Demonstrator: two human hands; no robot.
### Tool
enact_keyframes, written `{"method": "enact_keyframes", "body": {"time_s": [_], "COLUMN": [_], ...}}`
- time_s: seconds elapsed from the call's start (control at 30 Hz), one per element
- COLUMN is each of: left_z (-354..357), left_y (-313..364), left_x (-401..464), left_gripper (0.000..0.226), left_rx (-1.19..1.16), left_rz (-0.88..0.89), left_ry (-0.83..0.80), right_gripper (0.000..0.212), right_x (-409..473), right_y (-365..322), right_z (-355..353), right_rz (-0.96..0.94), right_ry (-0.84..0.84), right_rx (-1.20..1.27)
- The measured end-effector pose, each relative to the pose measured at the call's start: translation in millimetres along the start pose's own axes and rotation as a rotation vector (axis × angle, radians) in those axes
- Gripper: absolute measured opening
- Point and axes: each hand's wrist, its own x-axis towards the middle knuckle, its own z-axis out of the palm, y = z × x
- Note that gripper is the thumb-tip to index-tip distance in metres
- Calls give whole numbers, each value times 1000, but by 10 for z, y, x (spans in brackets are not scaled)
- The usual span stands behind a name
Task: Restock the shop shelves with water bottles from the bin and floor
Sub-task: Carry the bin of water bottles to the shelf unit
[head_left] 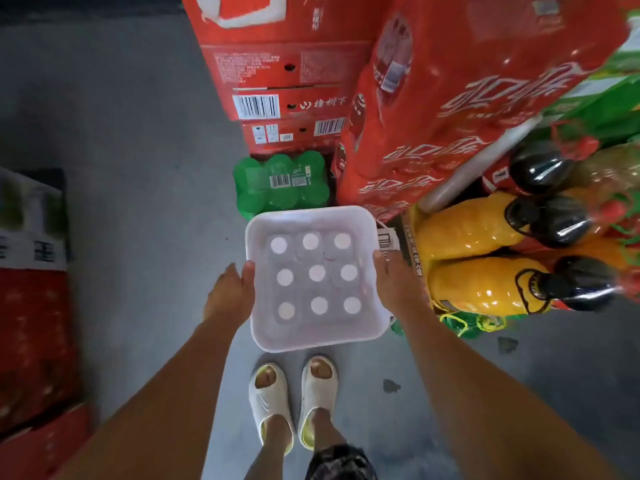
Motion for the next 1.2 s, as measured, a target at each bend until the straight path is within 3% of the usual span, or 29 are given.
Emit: {"method": "enact_keyframes", "body": {"time_s": [0.23,0.43,0.67,0.87,1.2], "left_z": [438,540,492,319,-530], "left_y": [-34,-61,-38,-74,-255], "left_x": [175,218,181,7,-763], "left_gripper": [65,66,62,62,60], "left_rx": [-399,-431,-467,-413,-444], "left_rz": [-46,-30,24,17,-69], "left_ry": [128,281,280,264,285], "right_gripper": [56,61,32,31,55], "right_x": [357,458,386,150,-639], "right_y": [281,399,342,300,-333], "right_z": [471,637,616,527,-26], "right_rz": [69,63,60,19,-21], "right_ry": [-17,23,54,46,-39], "right_rx": [416,501,685,674,512]}}
